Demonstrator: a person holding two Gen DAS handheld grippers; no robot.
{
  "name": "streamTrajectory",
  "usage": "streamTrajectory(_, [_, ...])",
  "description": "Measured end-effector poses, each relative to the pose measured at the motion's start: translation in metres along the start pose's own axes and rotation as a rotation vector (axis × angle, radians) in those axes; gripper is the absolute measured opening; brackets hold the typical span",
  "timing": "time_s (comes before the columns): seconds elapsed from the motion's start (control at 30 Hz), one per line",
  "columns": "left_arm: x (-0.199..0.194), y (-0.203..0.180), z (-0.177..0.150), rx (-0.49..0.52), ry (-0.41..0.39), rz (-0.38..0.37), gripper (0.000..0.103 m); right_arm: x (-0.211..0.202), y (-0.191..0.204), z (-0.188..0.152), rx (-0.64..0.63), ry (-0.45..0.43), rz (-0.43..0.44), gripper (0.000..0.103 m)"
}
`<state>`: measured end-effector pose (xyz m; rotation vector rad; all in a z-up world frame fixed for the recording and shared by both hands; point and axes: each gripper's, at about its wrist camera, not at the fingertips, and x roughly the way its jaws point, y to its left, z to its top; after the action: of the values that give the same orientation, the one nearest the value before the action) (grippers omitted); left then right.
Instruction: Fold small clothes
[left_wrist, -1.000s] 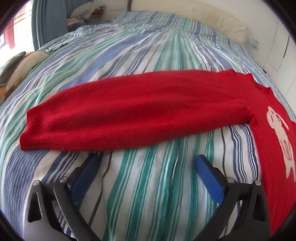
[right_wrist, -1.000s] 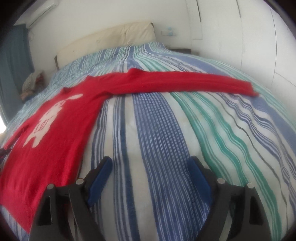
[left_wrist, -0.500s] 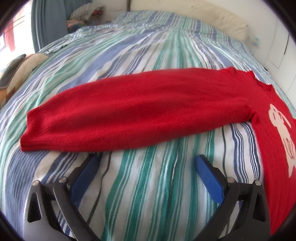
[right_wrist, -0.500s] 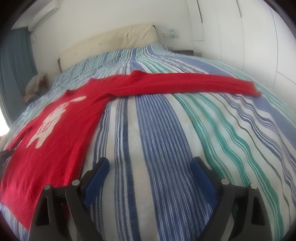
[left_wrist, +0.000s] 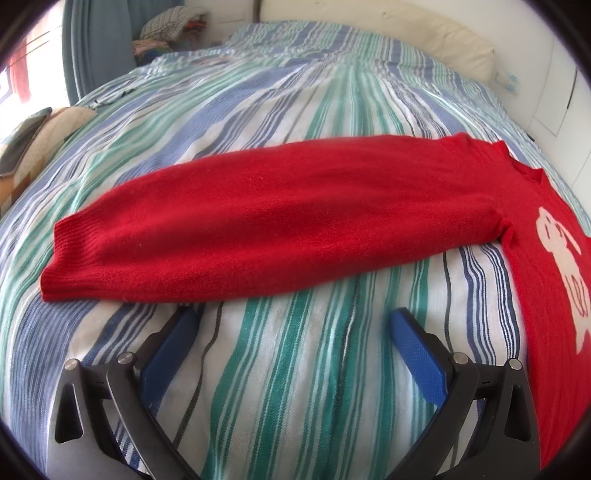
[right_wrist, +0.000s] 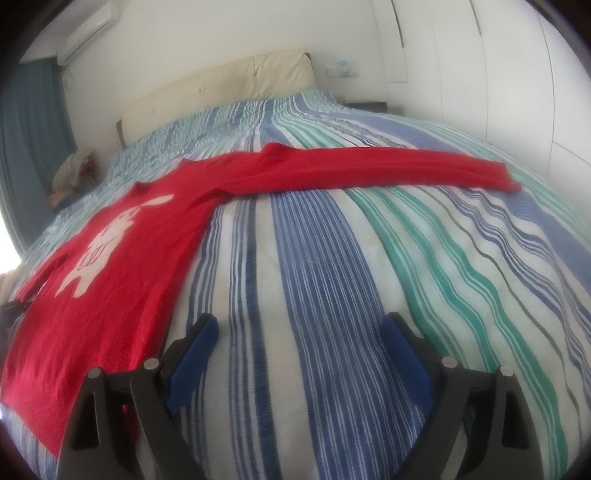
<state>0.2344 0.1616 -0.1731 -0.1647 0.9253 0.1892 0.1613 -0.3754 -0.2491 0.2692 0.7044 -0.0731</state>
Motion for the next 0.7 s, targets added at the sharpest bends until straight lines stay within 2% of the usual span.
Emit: streamTrajectory(0.7, [0.0001,0.0002,0.0001,0.0,0.0,0.0,0.103,-0.0021,-0.0029,-0.001,0.004,-0.004,0.008,0.089])
